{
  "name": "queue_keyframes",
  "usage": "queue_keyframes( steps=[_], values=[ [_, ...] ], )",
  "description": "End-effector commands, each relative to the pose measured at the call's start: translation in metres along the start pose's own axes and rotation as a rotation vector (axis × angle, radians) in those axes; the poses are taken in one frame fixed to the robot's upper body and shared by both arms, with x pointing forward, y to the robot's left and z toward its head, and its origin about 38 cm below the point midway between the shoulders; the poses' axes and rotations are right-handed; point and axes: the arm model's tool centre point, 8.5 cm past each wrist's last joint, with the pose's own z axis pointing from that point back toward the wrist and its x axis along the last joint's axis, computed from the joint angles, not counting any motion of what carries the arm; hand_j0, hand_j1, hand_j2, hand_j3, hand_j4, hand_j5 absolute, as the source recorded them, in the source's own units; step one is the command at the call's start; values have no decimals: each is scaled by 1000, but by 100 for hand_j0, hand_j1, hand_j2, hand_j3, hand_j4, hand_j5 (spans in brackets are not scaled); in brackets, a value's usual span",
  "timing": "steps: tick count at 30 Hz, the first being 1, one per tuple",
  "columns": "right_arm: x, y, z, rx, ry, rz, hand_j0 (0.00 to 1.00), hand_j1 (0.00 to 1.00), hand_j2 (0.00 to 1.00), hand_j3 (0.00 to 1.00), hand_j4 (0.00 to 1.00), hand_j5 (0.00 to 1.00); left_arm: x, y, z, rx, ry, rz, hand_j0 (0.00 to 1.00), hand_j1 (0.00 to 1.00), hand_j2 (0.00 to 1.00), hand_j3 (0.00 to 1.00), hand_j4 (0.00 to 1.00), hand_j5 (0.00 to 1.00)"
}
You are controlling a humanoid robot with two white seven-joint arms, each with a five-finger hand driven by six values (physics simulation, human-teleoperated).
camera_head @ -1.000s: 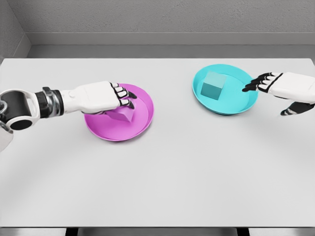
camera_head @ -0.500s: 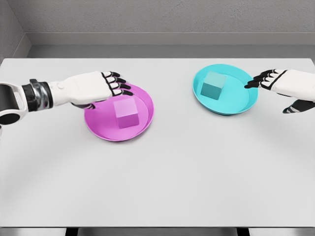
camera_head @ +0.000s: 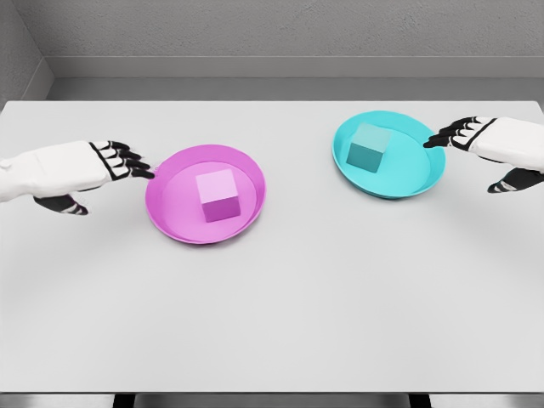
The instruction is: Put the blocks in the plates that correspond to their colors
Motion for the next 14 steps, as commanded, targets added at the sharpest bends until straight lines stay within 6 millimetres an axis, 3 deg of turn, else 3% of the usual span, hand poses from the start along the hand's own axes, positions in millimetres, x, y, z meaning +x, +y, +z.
queue_keyframes(
  steps=[1, 14],
  values=[
    [0, 0, 0, -2, 1, -6, 100, 100, 100, 100, 100, 100, -4, 2, 9, -1, 17, 6, 100, 100, 100, 100, 100, 100],
    [-1, 0, 1, -1, 4, -6, 100, 100, 100, 100, 100, 100, -4, -7, 12, -16, 22, 24, 100, 100, 100, 100, 100, 100]
  ],
)
